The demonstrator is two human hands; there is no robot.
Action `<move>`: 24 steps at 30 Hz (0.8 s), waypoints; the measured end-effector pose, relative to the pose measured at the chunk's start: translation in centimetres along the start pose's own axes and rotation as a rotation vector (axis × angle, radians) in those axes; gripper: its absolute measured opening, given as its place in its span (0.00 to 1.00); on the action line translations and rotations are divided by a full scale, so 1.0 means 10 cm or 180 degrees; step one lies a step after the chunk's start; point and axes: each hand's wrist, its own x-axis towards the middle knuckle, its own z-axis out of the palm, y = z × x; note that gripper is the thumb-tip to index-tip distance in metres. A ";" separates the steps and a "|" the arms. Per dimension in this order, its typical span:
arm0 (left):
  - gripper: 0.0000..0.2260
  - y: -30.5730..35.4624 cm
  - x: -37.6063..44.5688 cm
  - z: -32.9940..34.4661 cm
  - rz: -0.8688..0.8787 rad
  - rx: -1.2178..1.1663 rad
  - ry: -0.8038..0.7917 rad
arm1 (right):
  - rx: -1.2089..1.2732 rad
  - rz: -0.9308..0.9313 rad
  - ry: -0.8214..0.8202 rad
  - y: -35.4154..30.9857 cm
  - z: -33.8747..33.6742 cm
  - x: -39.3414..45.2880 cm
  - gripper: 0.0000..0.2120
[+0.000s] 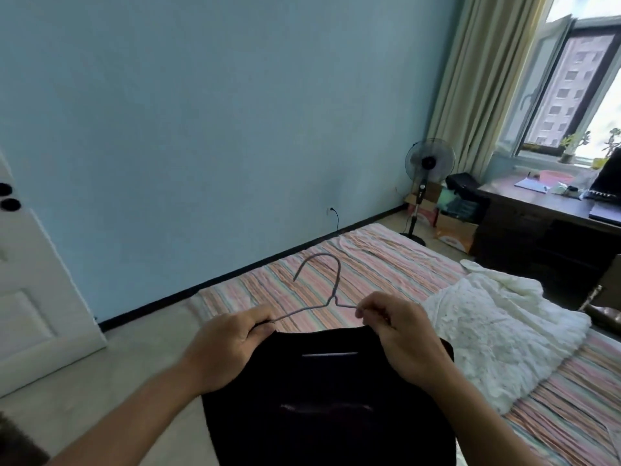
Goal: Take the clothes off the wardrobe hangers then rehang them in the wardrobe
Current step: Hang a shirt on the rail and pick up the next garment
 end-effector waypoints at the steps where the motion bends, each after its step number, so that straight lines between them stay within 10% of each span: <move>1: 0.10 0.02 -0.14 -0.21 -0.0043 0.0129 0.0047 | 0.0085 -0.0022 0.0004 -0.20 -0.02 0.00 0.11; 24: 0.07 0.88 -1.64 -1.94 -0.0634 0.0292 0.1922 | 0.0787 -0.2037 -0.1222 -2.35 -0.05 0.45 0.07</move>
